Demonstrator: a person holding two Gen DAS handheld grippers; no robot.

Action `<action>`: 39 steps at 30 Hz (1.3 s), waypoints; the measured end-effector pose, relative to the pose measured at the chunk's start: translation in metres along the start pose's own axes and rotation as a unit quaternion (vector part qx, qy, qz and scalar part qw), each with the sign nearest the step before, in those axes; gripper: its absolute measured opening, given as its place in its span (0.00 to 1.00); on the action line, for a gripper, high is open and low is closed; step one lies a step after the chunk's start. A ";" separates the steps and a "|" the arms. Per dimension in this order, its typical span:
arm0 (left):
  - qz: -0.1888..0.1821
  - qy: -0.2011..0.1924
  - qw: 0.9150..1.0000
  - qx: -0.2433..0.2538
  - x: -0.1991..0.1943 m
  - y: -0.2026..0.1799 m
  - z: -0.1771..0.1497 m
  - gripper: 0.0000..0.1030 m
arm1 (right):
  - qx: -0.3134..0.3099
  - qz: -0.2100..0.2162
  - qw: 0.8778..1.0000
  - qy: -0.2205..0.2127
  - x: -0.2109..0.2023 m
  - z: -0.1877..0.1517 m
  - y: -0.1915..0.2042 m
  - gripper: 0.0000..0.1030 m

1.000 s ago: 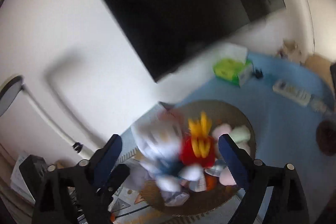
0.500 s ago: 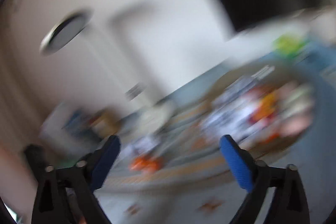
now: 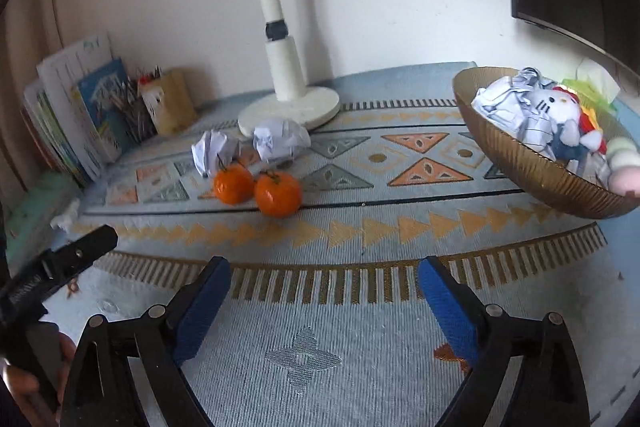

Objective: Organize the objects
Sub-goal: 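Move both open grippers back toward the two mandarin oranges, then grasp one mandarin orange with the left gripper while the right gripper grasps the other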

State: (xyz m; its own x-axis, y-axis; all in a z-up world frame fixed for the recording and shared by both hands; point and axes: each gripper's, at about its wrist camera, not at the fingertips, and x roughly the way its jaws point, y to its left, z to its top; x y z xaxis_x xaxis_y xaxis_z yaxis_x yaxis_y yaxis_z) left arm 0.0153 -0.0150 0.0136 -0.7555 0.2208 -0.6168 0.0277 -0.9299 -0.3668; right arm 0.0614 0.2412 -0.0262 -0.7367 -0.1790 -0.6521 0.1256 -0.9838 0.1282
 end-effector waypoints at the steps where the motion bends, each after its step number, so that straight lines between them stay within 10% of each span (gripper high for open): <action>1: -0.003 -0.001 1.000 0.000 0.000 0.000 0.000 0.99 | -0.001 0.000 1.000 -0.001 0.001 -0.001 -0.001 0.91; 14: -0.041 0.058 0.994 0.079 0.010 -0.024 0.009 0.96 | 0.010 0.028 0.999 0.041 0.012 0.004 -0.005 0.62; 23: -0.090 0.118 0.962 0.231 0.076 -0.071 0.043 0.75 | -0.054 0.053 0.994 0.077 0.044 0.057 0.017 0.57; 37: -0.067 0.130 0.959 0.244 0.126 -0.086 0.047 0.61 | -0.054 0.085 0.991 0.093 0.095 0.057 0.014 0.45; 39: -0.071 0.128 0.956 0.254 0.125 -0.090 0.045 0.48 | -0.062 0.089 0.990 0.091 0.094 0.056 0.017 0.37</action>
State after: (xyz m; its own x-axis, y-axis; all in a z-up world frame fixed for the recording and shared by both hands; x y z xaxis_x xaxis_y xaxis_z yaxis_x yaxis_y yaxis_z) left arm -0.1112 0.0829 0.0007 -0.5410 0.3598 -0.7602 -0.4345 -0.8935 -0.1136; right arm -0.0430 0.2081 -0.0436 -0.5656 -0.3372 -0.7526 0.3317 -0.9285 0.1667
